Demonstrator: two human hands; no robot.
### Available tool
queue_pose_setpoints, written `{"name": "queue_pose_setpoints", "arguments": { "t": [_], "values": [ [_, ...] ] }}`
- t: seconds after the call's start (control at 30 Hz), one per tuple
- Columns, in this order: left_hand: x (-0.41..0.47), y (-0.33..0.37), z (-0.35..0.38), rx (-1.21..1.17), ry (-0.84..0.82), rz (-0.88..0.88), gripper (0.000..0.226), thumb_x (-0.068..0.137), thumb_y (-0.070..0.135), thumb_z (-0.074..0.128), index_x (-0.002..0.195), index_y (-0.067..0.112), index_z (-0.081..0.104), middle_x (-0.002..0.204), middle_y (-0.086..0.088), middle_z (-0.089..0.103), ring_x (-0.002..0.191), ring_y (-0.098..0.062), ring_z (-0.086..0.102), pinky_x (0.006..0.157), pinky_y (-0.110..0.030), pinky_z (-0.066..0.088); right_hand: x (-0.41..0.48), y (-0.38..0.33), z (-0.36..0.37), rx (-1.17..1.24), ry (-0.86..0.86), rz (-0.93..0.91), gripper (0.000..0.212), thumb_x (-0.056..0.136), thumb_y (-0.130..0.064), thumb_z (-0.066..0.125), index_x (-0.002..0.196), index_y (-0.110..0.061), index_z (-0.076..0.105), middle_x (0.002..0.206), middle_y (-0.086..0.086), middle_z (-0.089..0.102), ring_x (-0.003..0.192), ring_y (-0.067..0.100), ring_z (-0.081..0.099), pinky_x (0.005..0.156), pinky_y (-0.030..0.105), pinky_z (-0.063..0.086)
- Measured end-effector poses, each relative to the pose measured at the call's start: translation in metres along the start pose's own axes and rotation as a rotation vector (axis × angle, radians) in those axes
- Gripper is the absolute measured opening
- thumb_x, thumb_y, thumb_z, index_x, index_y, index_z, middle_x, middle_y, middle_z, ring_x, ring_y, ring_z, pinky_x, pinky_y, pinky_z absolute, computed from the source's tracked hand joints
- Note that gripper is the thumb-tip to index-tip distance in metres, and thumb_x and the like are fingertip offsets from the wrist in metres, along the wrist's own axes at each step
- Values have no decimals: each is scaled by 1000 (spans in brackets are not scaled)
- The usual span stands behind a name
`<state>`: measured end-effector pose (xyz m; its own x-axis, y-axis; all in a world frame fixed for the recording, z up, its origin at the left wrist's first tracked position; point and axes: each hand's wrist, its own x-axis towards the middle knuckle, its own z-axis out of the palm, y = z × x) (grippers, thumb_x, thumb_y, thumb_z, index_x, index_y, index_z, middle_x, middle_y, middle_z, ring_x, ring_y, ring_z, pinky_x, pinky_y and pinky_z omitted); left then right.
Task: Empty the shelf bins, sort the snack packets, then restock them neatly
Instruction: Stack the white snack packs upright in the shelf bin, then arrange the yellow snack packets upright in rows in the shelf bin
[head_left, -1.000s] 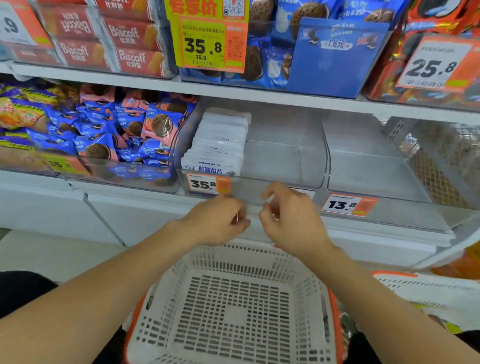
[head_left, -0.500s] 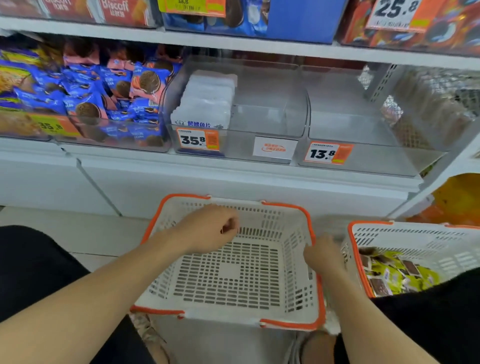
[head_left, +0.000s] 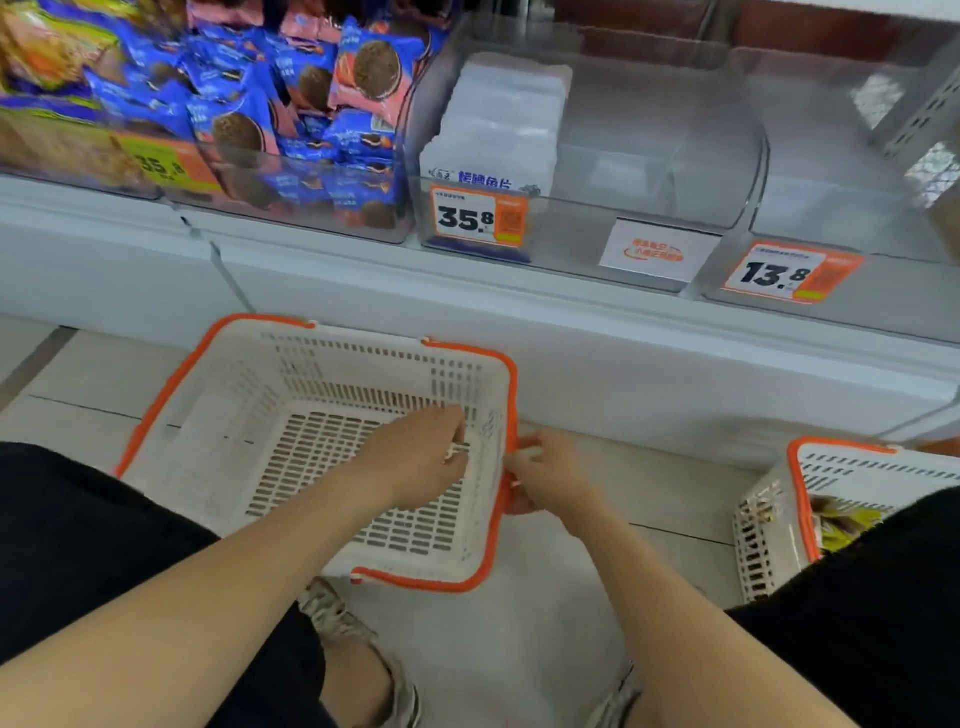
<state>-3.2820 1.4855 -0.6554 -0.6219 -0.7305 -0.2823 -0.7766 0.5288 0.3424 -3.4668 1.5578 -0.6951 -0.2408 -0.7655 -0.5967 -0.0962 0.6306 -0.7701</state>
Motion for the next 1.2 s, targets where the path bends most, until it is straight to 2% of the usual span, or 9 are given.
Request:
{"name": "queue_pose_setpoints", "arguments": {
  "t": [0.1,0.17,0.37,0.6,0.73,0.8,0.93,1.07,1.2],
  "values": [
    [-7,-18,5,102,-22,-73,22,102,46,53,112,27,52,109,4,60,99,-23,61,78,-38,49,16,-8,31,73,-365,64,26,102,-23,61,125,-22,72,114,2,78,103,24,76,96,42,60],
    [-9,-28,1,183,-88,-92,18,102,41,51,109,25,53,109,1,62,99,-26,62,83,-42,53,22,-8,37,-59,-435,106,29,102,-28,60,128,-18,70,122,1,75,110,22,74,96,38,56],
    [6,14,-37,201,-218,85,15,101,31,51,100,21,63,98,0,66,90,-24,62,78,-38,53,3,-19,-26,-87,-95,-29,25,98,-19,64,123,-13,67,104,14,78,79,18,72,72,31,53],
    [31,132,-55,139,-64,285,17,100,35,53,106,26,66,105,0,67,97,-28,63,81,-37,53,-64,-28,-103,217,399,-158,16,98,-22,63,102,-11,74,88,14,77,68,19,69,64,31,51],
    [50,190,-53,121,-31,390,15,100,37,54,103,26,64,111,-4,64,99,-25,59,75,-36,46,-79,-15,-137,84,587,-110,20,95,-17,59,96,-1,72,85,21,75,65,22,65,56,32,52],
    [59,201,-55,126,-37,432,13,99,37,53,101,27,62,110,-2,64,98,-24,58,73,-36,44,-79,-8,-153,-120,706,-68,25,92,-14,57,94,8,69,90,29,71,69,34,65,67,46,56],
    [72,197,-52,176,-92,455,13,98,32,50,99,26,62,103,0,61,93,-29,61,77,-39,52,-86,39,-195,-479,775,104,28,89,-15,57,115,-3,61,109,20,69,107,42,63,82,43,50],
    [82,203,-14,225,-200,425,11,98,28,49,96,26,60,100,0,60,90,-29,61,75,-37,50,-95,120,-239,-490,774,138,42,87,-40,60,122,-17,62,109,8,74,104,35,68,81,41,53],
    [105,231,33,78,-303,391,14,97,25,53,103,24,66,105,0,70,97,-26,65,86,-38,56,-91,145,-247,-496,588,120,40,82,-20,69,122,-25,74,85,-4,78,77,16,72,67,30,58]
  ]
}}
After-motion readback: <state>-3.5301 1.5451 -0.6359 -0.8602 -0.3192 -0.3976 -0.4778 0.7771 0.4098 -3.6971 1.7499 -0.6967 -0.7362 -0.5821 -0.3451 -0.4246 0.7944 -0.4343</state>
